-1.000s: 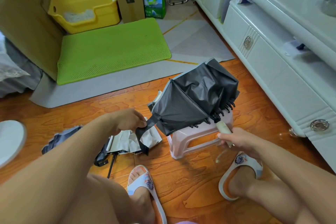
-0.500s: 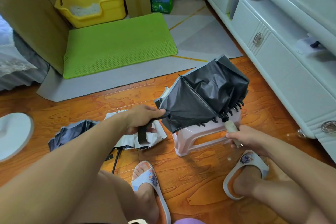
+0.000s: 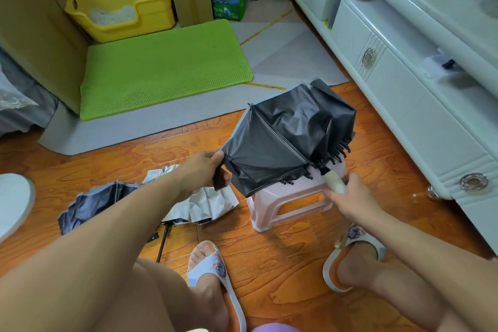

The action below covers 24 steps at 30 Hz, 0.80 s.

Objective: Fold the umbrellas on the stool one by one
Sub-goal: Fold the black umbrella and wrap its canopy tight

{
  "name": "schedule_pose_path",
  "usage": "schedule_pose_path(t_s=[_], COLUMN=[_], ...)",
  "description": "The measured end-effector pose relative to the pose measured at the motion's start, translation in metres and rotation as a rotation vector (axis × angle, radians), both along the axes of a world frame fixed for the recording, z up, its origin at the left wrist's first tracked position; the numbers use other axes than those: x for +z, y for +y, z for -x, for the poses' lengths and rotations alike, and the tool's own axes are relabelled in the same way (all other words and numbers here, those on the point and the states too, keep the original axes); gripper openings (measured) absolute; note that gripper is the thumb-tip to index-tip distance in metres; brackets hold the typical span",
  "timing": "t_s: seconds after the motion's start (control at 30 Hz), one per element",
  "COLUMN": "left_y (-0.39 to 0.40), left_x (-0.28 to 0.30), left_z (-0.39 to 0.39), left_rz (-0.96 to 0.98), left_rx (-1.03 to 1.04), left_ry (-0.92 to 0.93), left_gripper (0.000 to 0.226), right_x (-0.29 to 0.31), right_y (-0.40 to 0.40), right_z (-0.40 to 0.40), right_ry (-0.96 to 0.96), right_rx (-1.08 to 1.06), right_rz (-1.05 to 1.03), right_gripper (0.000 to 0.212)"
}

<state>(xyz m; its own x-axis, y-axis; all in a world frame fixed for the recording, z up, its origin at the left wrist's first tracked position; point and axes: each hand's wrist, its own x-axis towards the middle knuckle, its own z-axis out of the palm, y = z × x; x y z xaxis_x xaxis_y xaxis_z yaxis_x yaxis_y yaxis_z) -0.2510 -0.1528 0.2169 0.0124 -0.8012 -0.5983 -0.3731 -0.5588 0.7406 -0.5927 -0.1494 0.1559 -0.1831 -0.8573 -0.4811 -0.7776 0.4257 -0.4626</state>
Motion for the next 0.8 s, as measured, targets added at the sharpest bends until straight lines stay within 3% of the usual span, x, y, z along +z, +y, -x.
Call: schedule_pose_path(t_s=[0.2, 0.43, 0.6, 0.7, 0.8], left_y=[-0.008, -0.016, -0.016, -0.016, -0.018], left_x=[0.003, 0.015, 0.019, 0.016, 0.009], left_z=[0.000, 0.003, 0.015, 0.018, 0.017], left_rz=[0.125, 0.248, 0.291, 0.256, 0.198], left_rx=[0.011, 0.019, 0.021, -0.019, -0.044], left_ry=[-0.112, -0.016, -0.009, -0.078, -0.113], left_gripper=[0.033, 0.028, 0.024, 0.028, 0.026], right_x=[0.020, 0.033, 0.029, 0.023, 0.019], right_y=[0.000, 0.005, 0.011, 0.012, 0.010], right_z=[0.005, -0.001, -0.008, -0.005, -0.005], right_ry=[-0.452, -0.829, -1.091, -1.039, -0.512], right_rx=[-0.123, -0.322, -0.429, -0.342, 0.052], right_rz=[0.012, -0.179, -0.396, -0.410, -0.307], right_gripper=[0.023, 0.027, 0.051, 0.057, 0.054])
